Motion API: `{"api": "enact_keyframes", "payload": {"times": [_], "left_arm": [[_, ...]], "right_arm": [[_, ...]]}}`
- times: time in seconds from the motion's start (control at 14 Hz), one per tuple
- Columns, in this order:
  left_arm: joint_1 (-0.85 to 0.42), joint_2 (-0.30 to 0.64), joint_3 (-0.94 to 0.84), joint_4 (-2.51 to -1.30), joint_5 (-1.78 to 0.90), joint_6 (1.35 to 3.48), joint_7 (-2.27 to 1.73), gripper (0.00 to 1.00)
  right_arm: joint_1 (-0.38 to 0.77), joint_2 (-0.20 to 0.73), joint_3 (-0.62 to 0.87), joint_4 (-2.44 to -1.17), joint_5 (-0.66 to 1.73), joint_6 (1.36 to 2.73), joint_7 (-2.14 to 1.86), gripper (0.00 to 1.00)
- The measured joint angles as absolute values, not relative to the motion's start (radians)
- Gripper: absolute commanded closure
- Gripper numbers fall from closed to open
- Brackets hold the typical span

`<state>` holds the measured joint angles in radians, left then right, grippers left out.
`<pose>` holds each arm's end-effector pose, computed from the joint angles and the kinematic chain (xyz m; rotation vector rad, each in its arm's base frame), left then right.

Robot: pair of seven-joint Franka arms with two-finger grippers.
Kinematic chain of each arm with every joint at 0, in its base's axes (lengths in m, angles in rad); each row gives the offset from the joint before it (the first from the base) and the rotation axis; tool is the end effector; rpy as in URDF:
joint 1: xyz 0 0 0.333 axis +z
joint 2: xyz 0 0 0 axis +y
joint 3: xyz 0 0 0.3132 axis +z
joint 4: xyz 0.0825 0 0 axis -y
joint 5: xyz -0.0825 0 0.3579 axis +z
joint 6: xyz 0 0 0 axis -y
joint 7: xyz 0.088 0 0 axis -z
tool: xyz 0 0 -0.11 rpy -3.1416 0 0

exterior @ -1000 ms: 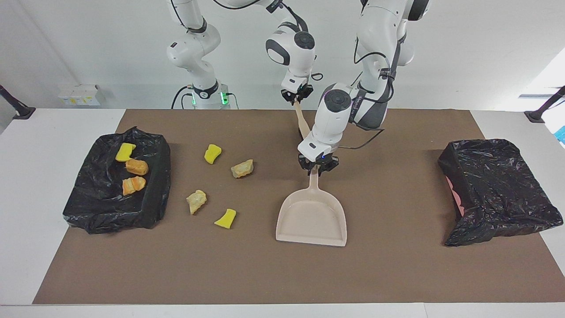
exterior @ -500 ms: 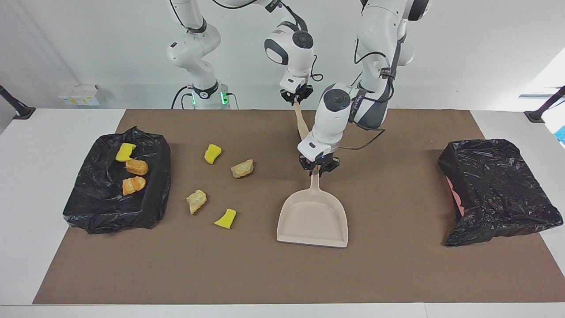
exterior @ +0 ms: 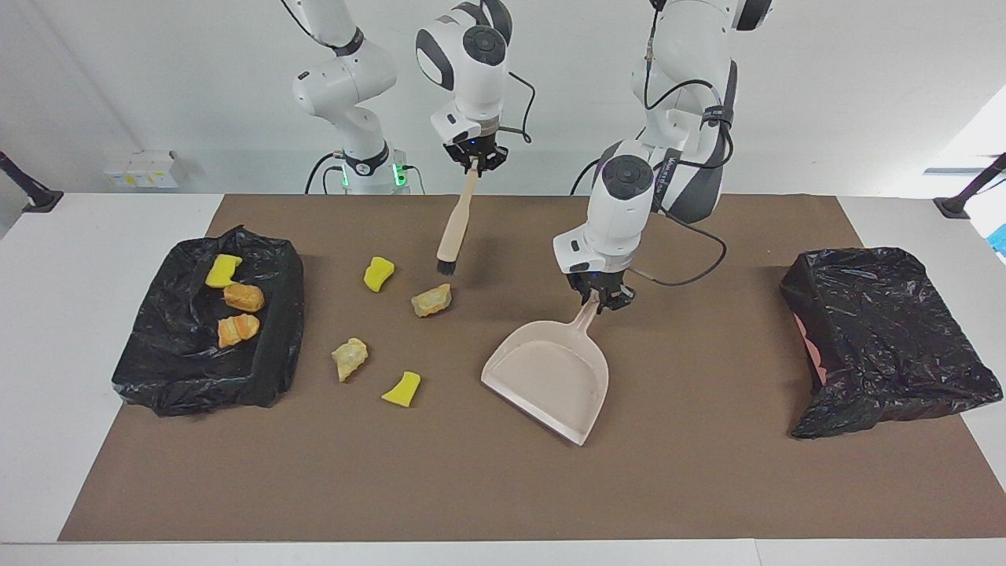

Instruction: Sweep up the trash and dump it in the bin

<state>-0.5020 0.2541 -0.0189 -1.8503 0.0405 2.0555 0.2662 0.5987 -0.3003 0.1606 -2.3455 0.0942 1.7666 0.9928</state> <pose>0.5143 -0.2917 0.3903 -2.8554 1.2179 0.0691 0.2808 0.2811 0.4349 2.9084 -0.4080 -0.3150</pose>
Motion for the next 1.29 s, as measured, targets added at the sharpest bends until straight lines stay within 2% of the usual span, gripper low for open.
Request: {"api": "enact_keyframes", "payload": {"times": [0.36,0.64,1.14,1.29], "left_arm": [[-0.488,0.247,-0.015,-1.85,0.108,2.022,0.628,1.0],[-0.49,0.244,-0.017,-1.849,0.133,2.022,0.84,1.0],[-0.539,0.209,-0.032,-1.894,0.136,1.989,0.877,1.0],[-0.567,0.184,-0.035,-1.933,0.136,2.009,0.877,1.0]], "right_arm": [[0.452,-0.301,0.16,-2.377,0.052,1.68,1.013,1.0],[0.4,-0.347,0.162,-2.472,0.051,1.672,1.013,1.0],[0.282,-0.43,0.161,-2.595,0.08,1.675,0.931,1.0],[0.282,-0.441,0.164,-2.638,0.132,1.735,0.91,1.0]]}}
